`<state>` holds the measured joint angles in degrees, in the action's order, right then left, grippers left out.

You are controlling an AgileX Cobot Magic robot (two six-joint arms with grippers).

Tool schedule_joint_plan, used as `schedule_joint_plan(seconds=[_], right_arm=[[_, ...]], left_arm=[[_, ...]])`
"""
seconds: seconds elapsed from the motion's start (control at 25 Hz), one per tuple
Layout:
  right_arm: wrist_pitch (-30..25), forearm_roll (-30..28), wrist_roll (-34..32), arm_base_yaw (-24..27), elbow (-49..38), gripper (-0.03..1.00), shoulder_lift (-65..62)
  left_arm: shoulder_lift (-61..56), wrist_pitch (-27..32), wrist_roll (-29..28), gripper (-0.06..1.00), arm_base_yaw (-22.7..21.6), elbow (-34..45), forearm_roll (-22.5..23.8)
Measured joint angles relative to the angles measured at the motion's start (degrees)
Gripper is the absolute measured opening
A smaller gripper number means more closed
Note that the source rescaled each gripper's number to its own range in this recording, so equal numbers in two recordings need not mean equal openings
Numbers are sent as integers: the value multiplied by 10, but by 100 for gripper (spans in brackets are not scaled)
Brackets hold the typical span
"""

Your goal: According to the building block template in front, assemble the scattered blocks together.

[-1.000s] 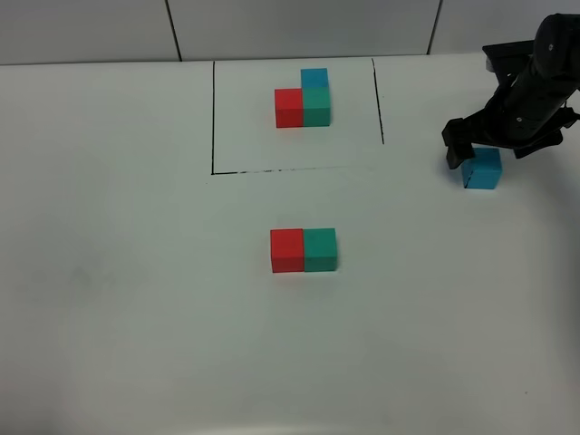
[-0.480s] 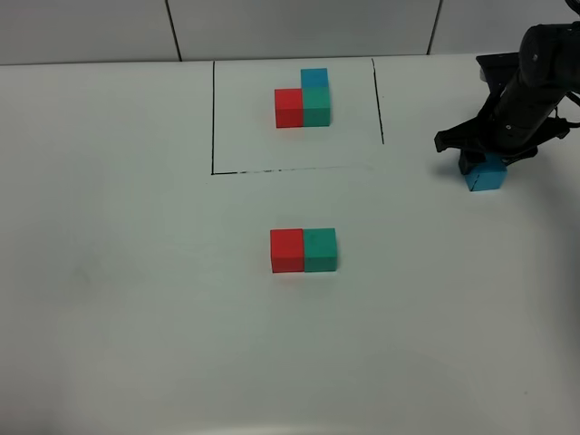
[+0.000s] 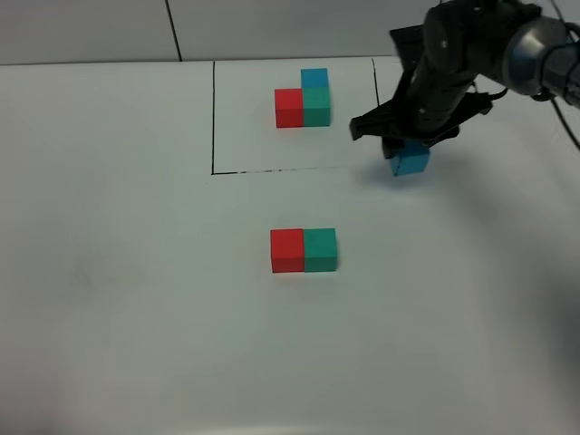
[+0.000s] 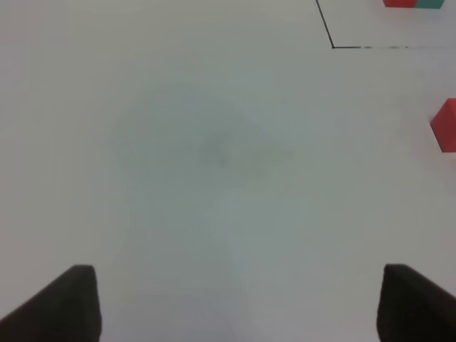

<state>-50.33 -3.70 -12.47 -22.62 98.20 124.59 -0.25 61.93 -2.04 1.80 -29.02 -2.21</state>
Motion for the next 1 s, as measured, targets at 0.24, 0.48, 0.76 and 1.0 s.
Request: schedule_joint_plan(seconds=[0.24,0.48,0.76,1.0], right_arm=[[-4,-15,-91,-77,0,0,0],[7,-53,-181,-116,0,0,0],[12,-53,-213,-121,0,0,0],[13,-52,-224,-137,0,0,28]], left_arm=[[0,0,-1,95,0,0,0],[0,0,-1,95,0,0,0],[0,0,-1,95,0,0,0],[0,0,-1,95,0,0,0]])
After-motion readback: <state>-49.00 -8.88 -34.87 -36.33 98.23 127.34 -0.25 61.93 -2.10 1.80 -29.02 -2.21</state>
